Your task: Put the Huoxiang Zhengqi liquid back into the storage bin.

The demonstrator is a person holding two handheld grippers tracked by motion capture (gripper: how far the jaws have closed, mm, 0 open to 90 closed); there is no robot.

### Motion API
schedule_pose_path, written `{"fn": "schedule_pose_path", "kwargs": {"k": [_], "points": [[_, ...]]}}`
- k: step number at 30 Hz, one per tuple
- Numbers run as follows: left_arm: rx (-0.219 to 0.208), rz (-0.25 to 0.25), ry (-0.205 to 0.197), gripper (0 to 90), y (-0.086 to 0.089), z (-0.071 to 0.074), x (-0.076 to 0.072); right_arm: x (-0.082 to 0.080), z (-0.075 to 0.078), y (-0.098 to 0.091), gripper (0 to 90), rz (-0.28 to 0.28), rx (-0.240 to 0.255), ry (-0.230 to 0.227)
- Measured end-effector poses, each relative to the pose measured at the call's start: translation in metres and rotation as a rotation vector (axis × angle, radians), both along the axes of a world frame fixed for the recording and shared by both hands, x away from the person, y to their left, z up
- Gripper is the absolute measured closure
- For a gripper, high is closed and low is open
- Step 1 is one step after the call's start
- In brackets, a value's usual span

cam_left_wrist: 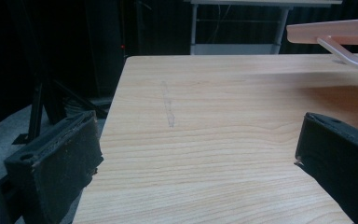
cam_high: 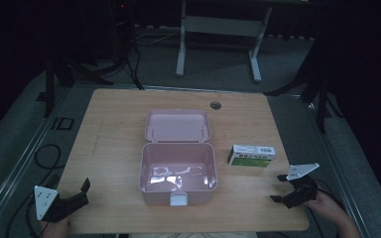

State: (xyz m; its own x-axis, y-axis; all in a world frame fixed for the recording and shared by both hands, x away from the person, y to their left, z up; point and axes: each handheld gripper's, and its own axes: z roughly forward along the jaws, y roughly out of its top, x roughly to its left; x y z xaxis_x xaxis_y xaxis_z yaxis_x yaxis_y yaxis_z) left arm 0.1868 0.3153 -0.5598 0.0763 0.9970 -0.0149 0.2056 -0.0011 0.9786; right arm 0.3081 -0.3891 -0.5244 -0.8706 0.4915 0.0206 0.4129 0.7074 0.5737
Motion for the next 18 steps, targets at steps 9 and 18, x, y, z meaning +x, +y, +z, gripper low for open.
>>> {"fn": "schedule_pose_path", "kwargs": {"k": [9,18], "points": [[-0.002,0.001,0.001,0.2,0.0,0.0,0.0,0.004,0.014,0.014,13.9,0.099,-0.117,0.039],[-0.002,0.0,0.001,0.2,0.0,0.0,0.0,0.007,0.026,0.034,13.9,0.188,-0.278,0.154]]}}
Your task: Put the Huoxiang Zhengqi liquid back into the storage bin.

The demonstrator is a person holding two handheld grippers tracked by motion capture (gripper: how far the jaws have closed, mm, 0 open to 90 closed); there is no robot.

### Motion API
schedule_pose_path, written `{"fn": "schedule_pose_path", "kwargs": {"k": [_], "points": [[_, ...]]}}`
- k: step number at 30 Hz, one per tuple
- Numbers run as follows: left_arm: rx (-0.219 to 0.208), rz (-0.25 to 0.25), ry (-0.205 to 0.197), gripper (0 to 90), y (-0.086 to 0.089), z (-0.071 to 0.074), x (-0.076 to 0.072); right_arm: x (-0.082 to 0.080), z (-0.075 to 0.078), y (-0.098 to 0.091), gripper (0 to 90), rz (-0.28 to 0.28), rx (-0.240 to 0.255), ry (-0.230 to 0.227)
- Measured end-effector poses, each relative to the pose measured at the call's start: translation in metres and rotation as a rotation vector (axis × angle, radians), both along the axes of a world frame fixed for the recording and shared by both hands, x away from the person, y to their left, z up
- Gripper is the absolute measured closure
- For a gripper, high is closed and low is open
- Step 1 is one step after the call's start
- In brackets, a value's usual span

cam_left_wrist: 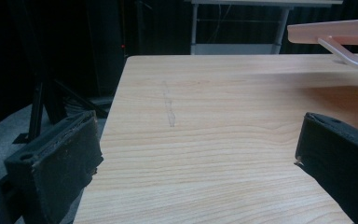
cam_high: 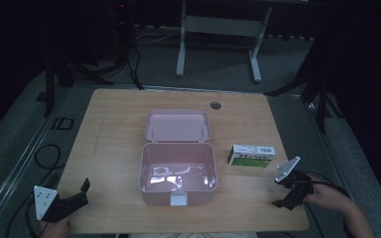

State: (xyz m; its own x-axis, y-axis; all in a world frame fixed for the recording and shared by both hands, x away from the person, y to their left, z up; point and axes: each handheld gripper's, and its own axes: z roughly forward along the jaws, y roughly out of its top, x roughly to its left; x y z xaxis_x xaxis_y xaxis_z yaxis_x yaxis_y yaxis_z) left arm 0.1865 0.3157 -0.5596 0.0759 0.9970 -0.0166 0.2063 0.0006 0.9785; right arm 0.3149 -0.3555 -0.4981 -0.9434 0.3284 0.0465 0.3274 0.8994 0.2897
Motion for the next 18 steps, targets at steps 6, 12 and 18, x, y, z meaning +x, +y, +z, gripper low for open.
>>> {"fn": "schedule_pose_path", "kwargs": {"k": [6,12,18], "points": [[-0.001,-0.003,0.0,0.2,0.0,0.0,0.0,0.004,0.007,0.017,13.2,0.036,-0.111,0.066],[-0.001,-0.003,-0.002,0.2,0.0,0.0,0.0,0.01,0.01,0.036,13.5,0.06,-0.221,0.118],[-0.003,-0.002,-0.002,0.2,0.001,0.0,0.0,0.009,0.012,0.055,13.4,0.129,-0.294,0.124]]}}
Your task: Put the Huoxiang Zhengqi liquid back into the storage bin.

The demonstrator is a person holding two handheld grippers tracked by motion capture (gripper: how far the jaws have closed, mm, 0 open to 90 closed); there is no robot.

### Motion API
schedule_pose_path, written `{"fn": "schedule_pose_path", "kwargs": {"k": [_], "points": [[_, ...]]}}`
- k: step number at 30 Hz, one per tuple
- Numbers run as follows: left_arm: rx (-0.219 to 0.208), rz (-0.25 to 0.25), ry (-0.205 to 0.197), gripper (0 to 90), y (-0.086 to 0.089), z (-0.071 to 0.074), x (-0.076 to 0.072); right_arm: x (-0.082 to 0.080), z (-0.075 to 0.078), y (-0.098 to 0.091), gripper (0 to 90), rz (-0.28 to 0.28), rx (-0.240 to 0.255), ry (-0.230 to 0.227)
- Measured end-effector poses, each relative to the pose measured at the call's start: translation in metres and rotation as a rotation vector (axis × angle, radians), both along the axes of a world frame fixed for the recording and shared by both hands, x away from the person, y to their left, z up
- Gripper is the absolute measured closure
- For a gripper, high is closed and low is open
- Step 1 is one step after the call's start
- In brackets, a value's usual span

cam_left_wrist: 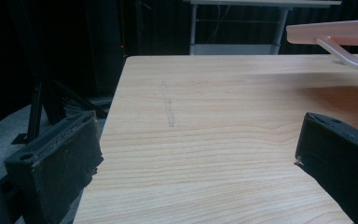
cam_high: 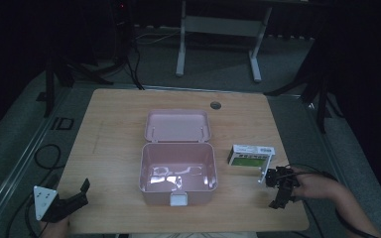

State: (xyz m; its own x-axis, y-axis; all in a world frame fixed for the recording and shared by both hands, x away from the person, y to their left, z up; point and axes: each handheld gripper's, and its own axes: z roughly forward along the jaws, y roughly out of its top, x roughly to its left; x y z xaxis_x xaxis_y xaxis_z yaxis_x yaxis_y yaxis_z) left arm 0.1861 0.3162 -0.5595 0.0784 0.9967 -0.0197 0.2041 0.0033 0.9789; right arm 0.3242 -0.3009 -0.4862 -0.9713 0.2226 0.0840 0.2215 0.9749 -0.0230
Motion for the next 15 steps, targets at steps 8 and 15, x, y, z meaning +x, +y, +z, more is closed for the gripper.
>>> {"fn": "schedule_pose_path", "kwargs": {"k": [8,15], "points": [[-0.003,0.0,-0.001,0.2,0.0,0.0,0.0,0.0,0.001,0.009,13.1,0.067,-0.036,0.0],[-0.001,-0.003,0.001,0.2,0.0,0.0,0.0,-0.001,0.001,0.015,13.2,0.111,-0.045,0.029]]}}
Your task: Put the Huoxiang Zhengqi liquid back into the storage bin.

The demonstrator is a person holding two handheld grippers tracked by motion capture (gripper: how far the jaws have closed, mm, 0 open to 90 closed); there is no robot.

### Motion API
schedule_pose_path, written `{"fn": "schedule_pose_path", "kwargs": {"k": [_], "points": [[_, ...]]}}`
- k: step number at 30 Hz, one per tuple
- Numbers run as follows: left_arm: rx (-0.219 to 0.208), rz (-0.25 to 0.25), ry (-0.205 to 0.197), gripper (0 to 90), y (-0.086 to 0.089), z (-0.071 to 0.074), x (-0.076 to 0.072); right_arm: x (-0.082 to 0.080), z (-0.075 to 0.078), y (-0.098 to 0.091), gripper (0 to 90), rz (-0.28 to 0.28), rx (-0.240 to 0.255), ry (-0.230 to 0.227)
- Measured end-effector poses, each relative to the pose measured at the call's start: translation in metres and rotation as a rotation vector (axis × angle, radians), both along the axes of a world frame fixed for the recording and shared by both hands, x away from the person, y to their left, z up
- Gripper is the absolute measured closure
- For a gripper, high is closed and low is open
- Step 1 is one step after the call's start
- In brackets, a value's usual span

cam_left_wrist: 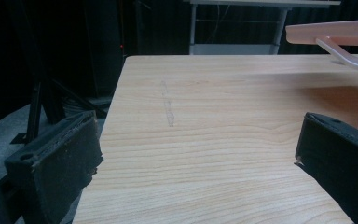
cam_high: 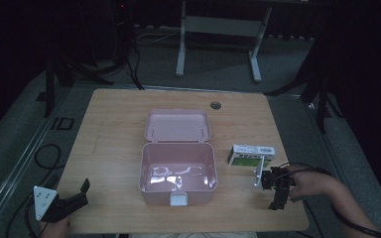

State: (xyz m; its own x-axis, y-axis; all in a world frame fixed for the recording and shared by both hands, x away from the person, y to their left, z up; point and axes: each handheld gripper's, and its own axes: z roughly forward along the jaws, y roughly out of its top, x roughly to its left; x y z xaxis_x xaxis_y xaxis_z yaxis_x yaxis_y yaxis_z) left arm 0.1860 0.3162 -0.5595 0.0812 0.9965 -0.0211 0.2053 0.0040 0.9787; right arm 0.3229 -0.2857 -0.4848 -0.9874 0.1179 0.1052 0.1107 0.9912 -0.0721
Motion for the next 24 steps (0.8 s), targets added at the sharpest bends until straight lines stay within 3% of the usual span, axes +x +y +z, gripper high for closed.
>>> {"fn": "schedule_pose_path", "kwargs": {"k": [13,24], "points": [[-0.004,-0.002,-0.003,0.2,0.0,0.0,0.0,0.003,0.008,0.026,13.1,0.063,0.056,-0.018],[-0.006,-0.005,-0.002,0.2,0.001,0.0,-0.001,0.005,0.013,0.049,13.8,0.119,0.093,-0.006]]}}
